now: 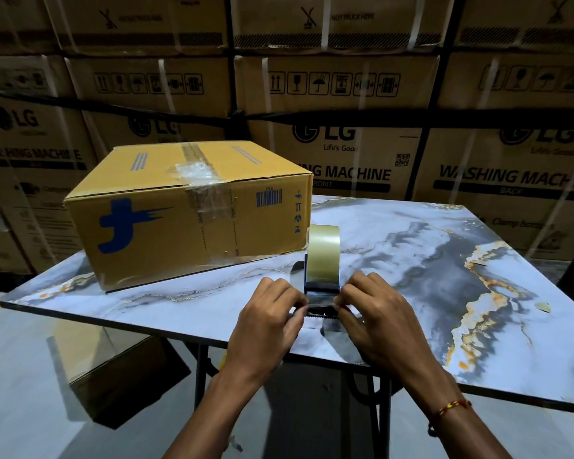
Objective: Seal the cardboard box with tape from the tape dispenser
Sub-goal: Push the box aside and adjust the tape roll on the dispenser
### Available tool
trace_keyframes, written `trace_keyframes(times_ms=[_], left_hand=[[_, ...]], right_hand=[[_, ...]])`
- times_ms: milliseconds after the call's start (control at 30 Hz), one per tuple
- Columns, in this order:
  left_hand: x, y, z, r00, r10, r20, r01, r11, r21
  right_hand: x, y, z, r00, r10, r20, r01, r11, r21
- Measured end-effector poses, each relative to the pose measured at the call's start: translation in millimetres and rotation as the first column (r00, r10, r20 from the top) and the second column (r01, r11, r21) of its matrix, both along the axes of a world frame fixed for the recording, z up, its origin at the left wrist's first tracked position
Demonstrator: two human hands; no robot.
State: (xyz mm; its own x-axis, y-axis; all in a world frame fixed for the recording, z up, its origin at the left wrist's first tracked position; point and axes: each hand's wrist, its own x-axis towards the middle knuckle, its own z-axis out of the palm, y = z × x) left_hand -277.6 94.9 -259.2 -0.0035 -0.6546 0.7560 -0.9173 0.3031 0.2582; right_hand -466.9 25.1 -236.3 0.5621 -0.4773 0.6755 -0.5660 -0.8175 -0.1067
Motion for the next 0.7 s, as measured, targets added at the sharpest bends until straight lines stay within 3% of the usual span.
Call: trace_keyframes(times_ms=[700], left_hand=[[0.8, 1.5, 3.1, 0.997, -0.018, -0.080, 0.024, 0.997, 0.072]], right_hand=[[-2.8, 1.1, 0.3, 0.989, 0.092, 0.112, -0.105, 0.988, 0.115]])
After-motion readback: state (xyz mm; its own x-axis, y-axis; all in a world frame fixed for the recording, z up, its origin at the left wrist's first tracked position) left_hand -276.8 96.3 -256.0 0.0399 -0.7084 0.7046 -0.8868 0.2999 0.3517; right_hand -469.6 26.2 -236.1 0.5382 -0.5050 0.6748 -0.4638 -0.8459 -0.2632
